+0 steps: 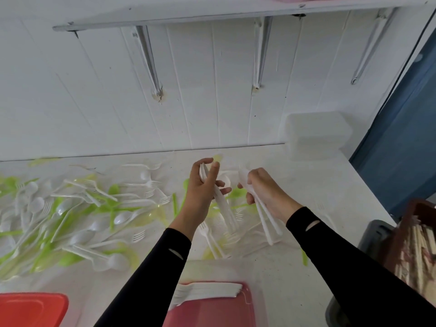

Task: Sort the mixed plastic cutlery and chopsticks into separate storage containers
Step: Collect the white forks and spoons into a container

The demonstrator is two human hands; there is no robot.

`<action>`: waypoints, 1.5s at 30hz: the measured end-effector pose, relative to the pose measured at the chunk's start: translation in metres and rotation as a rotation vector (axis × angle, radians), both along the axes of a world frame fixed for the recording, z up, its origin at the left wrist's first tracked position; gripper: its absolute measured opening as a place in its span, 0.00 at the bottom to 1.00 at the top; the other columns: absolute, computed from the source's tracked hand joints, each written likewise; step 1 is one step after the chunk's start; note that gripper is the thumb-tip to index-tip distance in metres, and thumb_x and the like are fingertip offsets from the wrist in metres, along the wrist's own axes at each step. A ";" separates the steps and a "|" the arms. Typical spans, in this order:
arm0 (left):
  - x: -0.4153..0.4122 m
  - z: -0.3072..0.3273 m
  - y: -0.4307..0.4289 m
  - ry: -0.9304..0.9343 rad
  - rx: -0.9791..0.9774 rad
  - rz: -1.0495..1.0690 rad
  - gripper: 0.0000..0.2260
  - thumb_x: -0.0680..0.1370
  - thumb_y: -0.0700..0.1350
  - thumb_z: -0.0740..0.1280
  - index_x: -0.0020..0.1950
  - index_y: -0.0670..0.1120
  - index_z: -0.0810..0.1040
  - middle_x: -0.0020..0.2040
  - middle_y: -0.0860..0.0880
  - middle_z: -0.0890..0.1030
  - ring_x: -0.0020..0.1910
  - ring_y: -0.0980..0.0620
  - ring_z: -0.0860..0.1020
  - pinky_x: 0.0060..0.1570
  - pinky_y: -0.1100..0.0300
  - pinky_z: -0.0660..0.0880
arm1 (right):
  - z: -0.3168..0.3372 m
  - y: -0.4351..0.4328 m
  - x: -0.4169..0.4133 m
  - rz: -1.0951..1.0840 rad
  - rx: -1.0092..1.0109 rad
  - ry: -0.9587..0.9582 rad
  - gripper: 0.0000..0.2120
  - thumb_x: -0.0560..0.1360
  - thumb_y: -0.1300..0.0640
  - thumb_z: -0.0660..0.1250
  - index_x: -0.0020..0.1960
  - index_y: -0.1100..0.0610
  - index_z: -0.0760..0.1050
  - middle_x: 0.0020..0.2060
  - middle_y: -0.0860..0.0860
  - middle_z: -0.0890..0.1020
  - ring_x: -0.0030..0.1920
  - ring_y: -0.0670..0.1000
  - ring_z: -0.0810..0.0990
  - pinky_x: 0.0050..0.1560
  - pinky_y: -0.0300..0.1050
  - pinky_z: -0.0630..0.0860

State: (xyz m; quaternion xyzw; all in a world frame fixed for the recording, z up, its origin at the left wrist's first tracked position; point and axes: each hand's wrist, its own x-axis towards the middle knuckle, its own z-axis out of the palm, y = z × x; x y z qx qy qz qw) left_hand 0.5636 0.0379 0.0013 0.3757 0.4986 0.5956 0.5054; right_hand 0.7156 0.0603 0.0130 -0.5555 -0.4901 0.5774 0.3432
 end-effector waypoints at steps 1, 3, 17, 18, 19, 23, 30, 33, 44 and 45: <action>0.001 0.000 0.000 0.016 -0.001 -0.025 0.10 0.79 0.49 0.68 0.56 0.45 0.75 0.44 0.46 0.74 0.36 0.51 0.79 0.41 0.52 0.81 | 0.000 -0.002 -0.002 0.020 0.013 0.030 0.06 0.78 0.62 0.57 0.53 0.60 0.70 0.45 0.58 0.79 0.29 0.51 0.76 0.33 0.45 0.77; 0.002 -0.001 -0.001 0.057 0.011 -0.047 0.12 0.78 0.49 0.69 0.53 0.41 0.76 0.42 0.45 0.77 0.37 0.49 0.81 0.42 0.54 0.81 | -0.001 -0.005 -0.006 0.043 0.009 0.182 0.07 0.78 0.64 0.61 0.56 0.61 0.74 0.46 0.58 0.81 0.37 0.53 0.83 0.39 0.46 0.82; -0.002 -0.004 0.000 0.011 -0.077 0.021 0.10 0.83 0.45 0.62 0.59 0.39 0.71 0.52 0.45 0.83 0.52 0.46 0.83 0.51 0.56 0.80 | -0.016 -0.015 -0.019 0.144 0.237 -0.053 0.08 0.79 0.51 0.67 0.56 0.51 0.77 0.54 0.48 0.81 0.48 0.47 0.83 0.50 0.40 0.80; -0.005 -0.004 0.002 -0.063 -0.092 0.043 0.10 0.83 0.45 0.61 0.59 0.39 0.70 0.52 0.43 0.82 0.55 0.41 0.82 0.55 0.49 0.79 | -0.017 -0.017 -0.021 0.198 0.291 -0.115 0.09 0.79 0.50 0.67 0.59 0.48 0.75 0.55 0.45 0.79 0.50 0.43 0.81 0.49 0.34 0.77; -0.007 -0.003 0.003 -0.129 -0.100 0.052 0.09 0.83 0.44 0.61 0.59 0.40 0.70 0.51 0.43 0.82 0.55 0.38 0.82 0.55 0.44 0.79 | -0.017 -0.020 -0.022 0.255 0.332 -0.145 0.12 0.79 0.50 0.66 0.62 0.45 0.73 0.57 0.43 0.78 0.52 0.39 0.79 0.49 0.30 0.74; -0.007 0.003 0.002 -0.279 -0.087 0.039 0.06 0.83 0.47 0.62 0.57 0.46 0.70 0.44 0.48 0.75 0.48 0.47 0.83 0.40 0.48 0.81 | -0.023 -0.028 -0.027 0.384 0.354 -0.163 0.19 0.80 0.49 0.64 0.70 0.41 0.66 0.58 0.43 0.78 0.56 0.41 0.78 0.55 0.38 0.76; -0.007 -0.004 0.004 -0.071 -0.060 0.049 0.12 0.79 0.40 0.68 0.59 0.48 0.69 0.54 0.48 0.77 0.47 0.53 0.81 0.48 0.55 0.78 | -0.020 -0.024 -0.024 0.332 0.374 -0.244 0.20 0.81 0.51 0.65 0.72 0.41 0.68 0.55 0.43 0.82 0.48 0.42 0.81 0.47 0.33 0.75; -0.007 -0.007 0.003 0.113 0.002 0.077 0.15 0.77 0.44 0.72 0.57 0.49 0.69 0.56 0.47 0.82 0.50 0.47 0.83 0.49 0.54 0.81 | -0.020 -0.023 -0.020 0.276 0.454 -0.315 0.19 0.78 0.51 0.68 0.68 0.46 0.70 0.52 0.42 0.83 0.46 0.40 0.81 0.43 0.32 0.73; -0.010 -0.001 -0.001 0.030 0.058 0.198 0.17 0.73 0.41 0.76 0.53 0.47 0.70 0.54 0.48 0.79 0.47 0.43 0.83 0.50 0.45 0.81 | -0.025 -0.022 -0.022 0.197 0.626 -0.417 0.14 0.74 0.53 0.74 0.58 0.52 0.79 0.51 0.42 0.85 0.52 0.43 0.82 0.54 0.45 0.79; -0.010 -0.002 -0.001 0.050 0.060 0.183 0.17 0.73 0.40 0.75 0.54 0.48 0.70 0.55 0.50 0.79 0.50 0.43 0.83 0.51 0.46 0.81 | -0.025 -0.022 -0.023 0.188 0.630 -0.428 0.13 0.74 0.53 0.73 0.58 0.52 0.79 0.51 0.43 0.85 0.51 0.43 0.83 0.54 0.46 0.79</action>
